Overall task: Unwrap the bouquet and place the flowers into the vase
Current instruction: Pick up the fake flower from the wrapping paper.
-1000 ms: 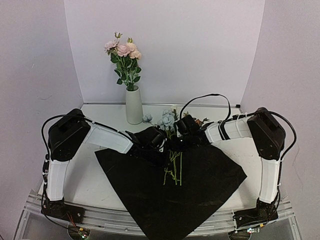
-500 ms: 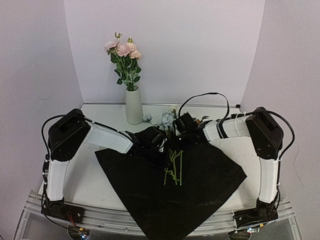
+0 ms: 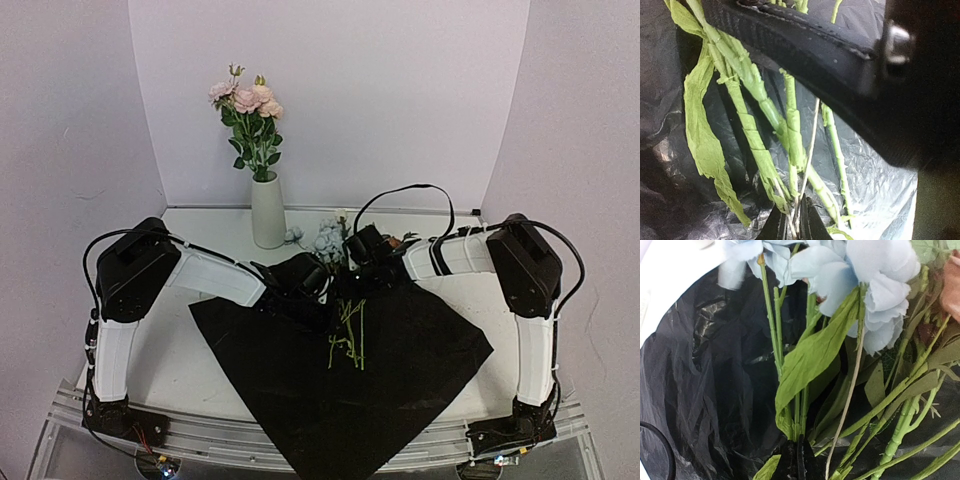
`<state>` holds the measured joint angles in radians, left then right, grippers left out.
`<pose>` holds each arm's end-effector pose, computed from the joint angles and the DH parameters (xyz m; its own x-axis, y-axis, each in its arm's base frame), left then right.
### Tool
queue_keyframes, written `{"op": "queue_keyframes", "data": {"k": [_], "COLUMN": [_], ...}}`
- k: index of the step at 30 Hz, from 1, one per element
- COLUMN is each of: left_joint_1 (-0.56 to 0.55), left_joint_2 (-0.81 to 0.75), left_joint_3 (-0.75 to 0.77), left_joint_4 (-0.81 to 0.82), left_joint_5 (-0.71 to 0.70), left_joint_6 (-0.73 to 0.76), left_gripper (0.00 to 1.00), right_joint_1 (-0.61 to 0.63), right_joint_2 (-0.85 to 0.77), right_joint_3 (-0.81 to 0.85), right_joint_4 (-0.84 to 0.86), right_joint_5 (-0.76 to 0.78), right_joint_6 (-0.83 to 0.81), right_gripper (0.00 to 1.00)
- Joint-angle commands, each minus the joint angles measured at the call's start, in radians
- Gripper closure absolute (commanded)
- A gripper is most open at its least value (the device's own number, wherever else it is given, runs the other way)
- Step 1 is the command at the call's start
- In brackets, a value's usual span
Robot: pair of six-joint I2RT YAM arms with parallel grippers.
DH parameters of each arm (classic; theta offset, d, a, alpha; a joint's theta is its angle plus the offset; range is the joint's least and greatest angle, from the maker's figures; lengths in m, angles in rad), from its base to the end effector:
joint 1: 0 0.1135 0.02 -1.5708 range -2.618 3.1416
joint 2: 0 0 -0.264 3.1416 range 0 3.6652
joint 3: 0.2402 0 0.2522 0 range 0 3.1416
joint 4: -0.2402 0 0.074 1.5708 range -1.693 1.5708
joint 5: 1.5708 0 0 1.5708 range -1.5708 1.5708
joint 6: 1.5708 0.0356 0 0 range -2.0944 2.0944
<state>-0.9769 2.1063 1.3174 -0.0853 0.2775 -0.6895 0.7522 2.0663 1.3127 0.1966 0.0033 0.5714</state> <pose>0.2378 -0.3696 0.1260 -0.9008 0.2408 -0.3614 0.4178 0.7072 -0.5703 0.3347 0.3130 0.1639 -0.6931 0.0921 -0.7149 -0.3642 0.8111 0.4576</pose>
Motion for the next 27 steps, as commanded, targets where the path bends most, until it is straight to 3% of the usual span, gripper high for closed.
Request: {"op": "queue_keyframes", "data": {"k": [1,15,27], "left_joint_1": [-0.006,-0.012,-0.057], "left_joint_2": [-0.060,-0.094,-0.115], "left_joint_3": [0.002,-0.007,-0.011], "left_joint_4": [0.035,0.036,0.054], "left_joint_5": [0.030,0.051,0.049], "left_joint_6": [0.004,-0.017,-0.051], "left_gripper": [0.89,0.87,0.85], "right_joint_1": [-0.020,-0.077,-0.092], "right_joint_2": [-0.030,-0.052,-0.071], "right_joint_3": [0.061,0.149,0.130], "right_joint_4": [-0.031,-0.027,0.075], "right_joint_5": [0.022,0.004,-0.061], "right_joint_6": [-0.006,-0.004,0.080], "right_gripper": [1.00,1.00,1.00]}}
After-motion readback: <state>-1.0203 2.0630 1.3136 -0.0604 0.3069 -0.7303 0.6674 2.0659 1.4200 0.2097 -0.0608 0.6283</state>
